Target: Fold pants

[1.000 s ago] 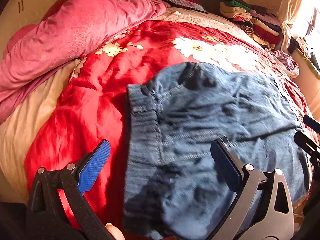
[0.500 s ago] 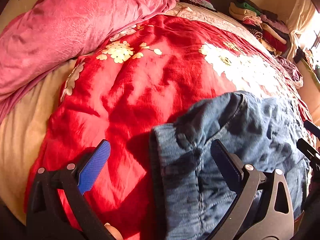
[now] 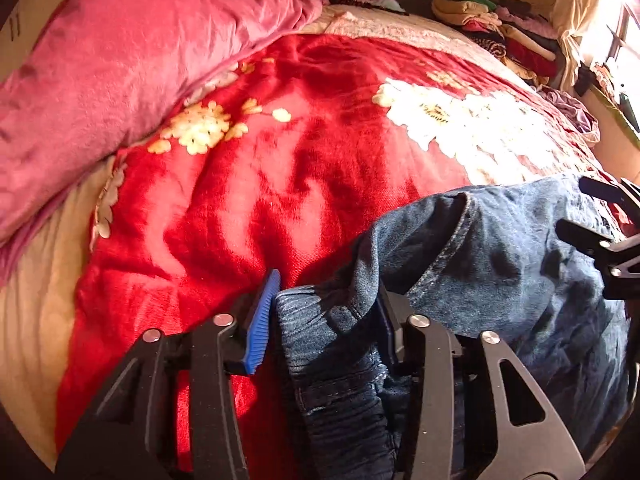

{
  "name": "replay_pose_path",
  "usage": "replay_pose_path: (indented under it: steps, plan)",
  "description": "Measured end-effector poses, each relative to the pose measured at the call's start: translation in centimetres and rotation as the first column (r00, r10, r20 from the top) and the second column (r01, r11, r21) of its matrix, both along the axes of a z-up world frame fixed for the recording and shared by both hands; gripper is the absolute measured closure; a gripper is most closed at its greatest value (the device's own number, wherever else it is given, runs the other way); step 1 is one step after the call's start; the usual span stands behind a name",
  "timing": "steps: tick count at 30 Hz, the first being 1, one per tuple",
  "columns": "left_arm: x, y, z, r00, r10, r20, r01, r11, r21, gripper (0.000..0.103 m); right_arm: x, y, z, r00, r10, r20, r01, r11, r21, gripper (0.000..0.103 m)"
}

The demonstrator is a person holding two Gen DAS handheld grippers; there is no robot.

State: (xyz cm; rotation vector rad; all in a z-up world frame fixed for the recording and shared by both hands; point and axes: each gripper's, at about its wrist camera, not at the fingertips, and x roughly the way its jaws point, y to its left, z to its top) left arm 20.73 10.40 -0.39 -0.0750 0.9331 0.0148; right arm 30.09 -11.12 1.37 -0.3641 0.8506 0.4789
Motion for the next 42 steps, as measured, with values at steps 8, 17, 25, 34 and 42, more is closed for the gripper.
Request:
replay_pose_path:
  steps: [8,17,25,34,42]
  plan:
    - [-2.8,-1.4,3.8,0.986,-0.011,0.168,0.000,0.998,0.068,0.071,0.8,4.4,-0.3,0.974,0.219,0.058,-0.208,0.966,-0.151,0.004]
    - [-4.2,-2.3,4.6,0.972,-0.012,0.233,-0.007,0.997,0.082,0.071,0.8,7.1,-2.3,0.937,0.350,-0.007,-0.346,0.925,-0.156,0.036]
    - [-4.8,-1.4,3.9,0.972,0.026,0.233,-0.045,0.996,0.080,0.071,-2.0,5.9,-0.3,0.947,0.318,0.042,-0.316,0.948,-0.048,0.093]
    - [-8.7,-2.0,5.2,0.964,0.000,0.267,-0.012,0.999,0.043,0.069,-9.0,-0.1,5.0,0.960,0.250,0.128,-0.269,0.950,0.161,0.093]
    - [-13.8,-2.5,5.7,0.961,-0.027,0.277,0.026,1.000,0.007,0.063,-16.3,-3.2,5.4,0.956,0.272,0.114,-0.293,0.920,0.260,0.093]
